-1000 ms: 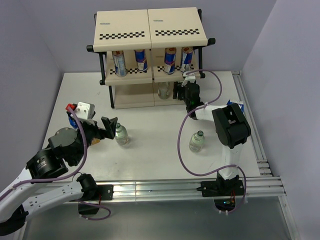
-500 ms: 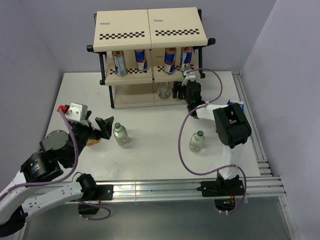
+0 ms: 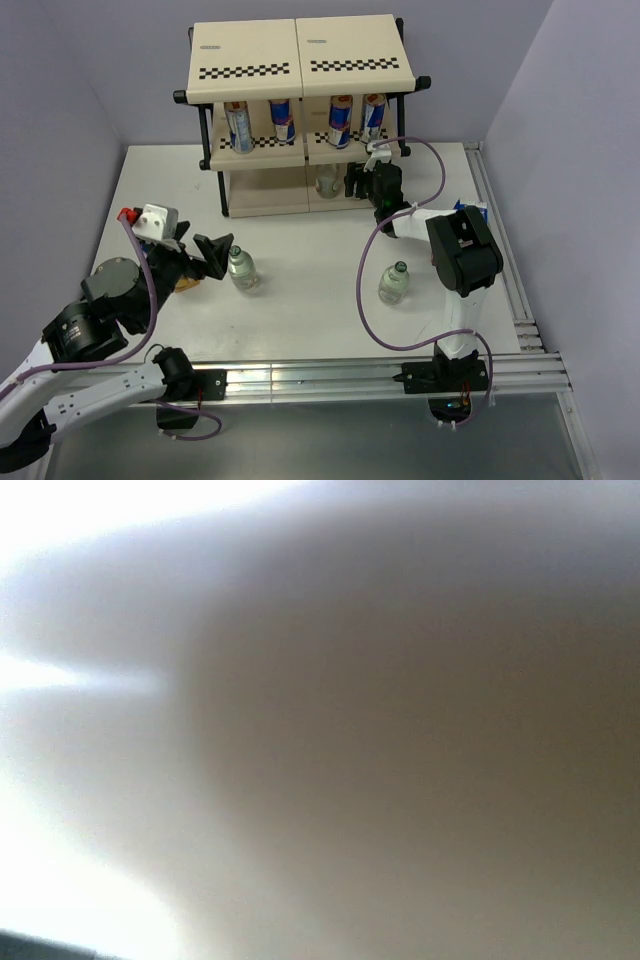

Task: Place and organize the beverage onto the shelf
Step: Adjust the drink.

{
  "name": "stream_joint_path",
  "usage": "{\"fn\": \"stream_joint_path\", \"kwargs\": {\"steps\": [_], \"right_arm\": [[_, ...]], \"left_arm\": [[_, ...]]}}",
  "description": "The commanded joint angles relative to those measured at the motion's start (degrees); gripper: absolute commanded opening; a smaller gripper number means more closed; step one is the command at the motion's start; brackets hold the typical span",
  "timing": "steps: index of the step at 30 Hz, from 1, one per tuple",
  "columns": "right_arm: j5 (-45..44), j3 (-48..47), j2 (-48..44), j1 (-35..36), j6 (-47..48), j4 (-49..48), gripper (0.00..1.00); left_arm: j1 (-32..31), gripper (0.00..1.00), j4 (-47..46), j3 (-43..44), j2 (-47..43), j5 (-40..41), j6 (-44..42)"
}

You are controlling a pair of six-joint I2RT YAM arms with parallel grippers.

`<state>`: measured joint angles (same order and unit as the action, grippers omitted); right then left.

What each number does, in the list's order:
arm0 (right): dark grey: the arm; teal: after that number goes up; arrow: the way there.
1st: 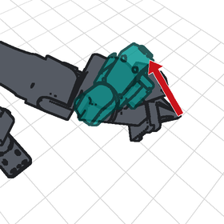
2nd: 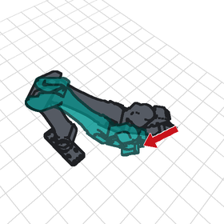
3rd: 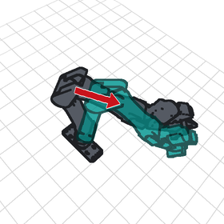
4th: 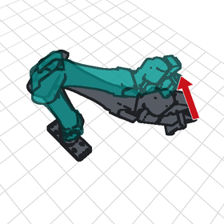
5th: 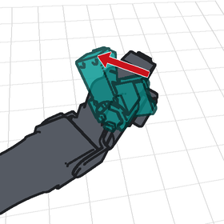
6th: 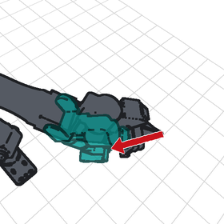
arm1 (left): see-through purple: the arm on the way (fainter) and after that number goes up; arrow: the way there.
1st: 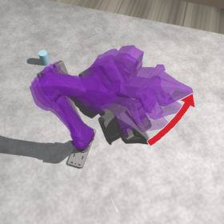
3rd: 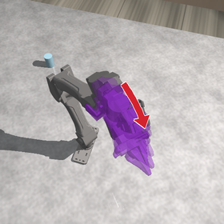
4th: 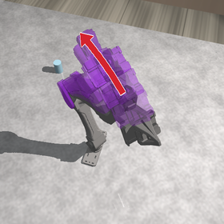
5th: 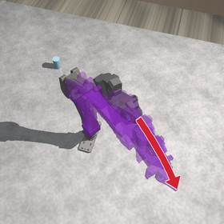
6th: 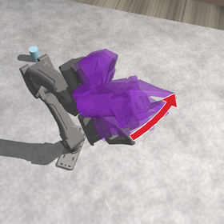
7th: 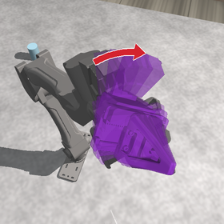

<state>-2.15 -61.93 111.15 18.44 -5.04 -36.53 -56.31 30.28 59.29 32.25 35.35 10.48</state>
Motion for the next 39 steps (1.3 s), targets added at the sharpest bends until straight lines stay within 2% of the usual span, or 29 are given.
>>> {"fn": "stream_joint_path", "kwargs": {"steps": [1,4,7,9,12,18,26,30,31,33,39], "right_arm": [[-0.66,-1.35,-3.31,-0.77,-4.1,-4.33,0.2],[-2.32,-0.91,-3.75,-0.68,-5.5,-3.99,0.19],[-3.47,-1.35,-3.75,-0.77,-6.3,-3.11,0.24],[-3.91,-4.4,-2.7,-0.86,-6.91,1.71,0.28],[-4.35,-6.45,-1.9,-0.95,-7.35,6.03,0.28],[-4.18,-4.51,-3.22,-1.03,-7.88,5.86,0.31],[-3.12,0.23,-5.77,-1.03,-7.79,1.12,0.29],[-0.49,1.99,-6.74,-1.12,-6.74,-0.73,0.26],[-0.14,2.34,-7.17,-1.03,-6.74,-0.91,0.19],[0.83,3.57,-7.7,-1.03,-7.09,-1.17,0.13],[6.45,6.91,-9.99,-1.03,-8.23,-2.31,0.07]], "left_arm": [[0.24,0.99,-1.54,2.76,1.76,-4.14,4.44],[0.24,0.99,-1.1,2.85,4.13,-4.06,8.31],[0.24,1.0,-1.1,2.68,6.15,-5.91,9.47],[0.24,1.0,-1.1,2.68,6.6,-6.44,9.65],[0.24,0.99,-1.1,2.85,6.16,-6.35,9.39],[0.24,1.0,-1.45,3.29,4.05,-5.65,9.03],[0.24,1.0,-1.98,2.76,4.22,-5.65,9.56],[0.24,1.0,-3.64,2.15,5.54,-6.26,11.75],[0.33,0.99,-4.78,1.8,5.63,-7.22,12.28],[0.24,1.0,-8.55,0.39,6.51,-8.72,13.07],[0.24,0.99,-13.67,0.3,11.78,-10.48,13.25]]}}
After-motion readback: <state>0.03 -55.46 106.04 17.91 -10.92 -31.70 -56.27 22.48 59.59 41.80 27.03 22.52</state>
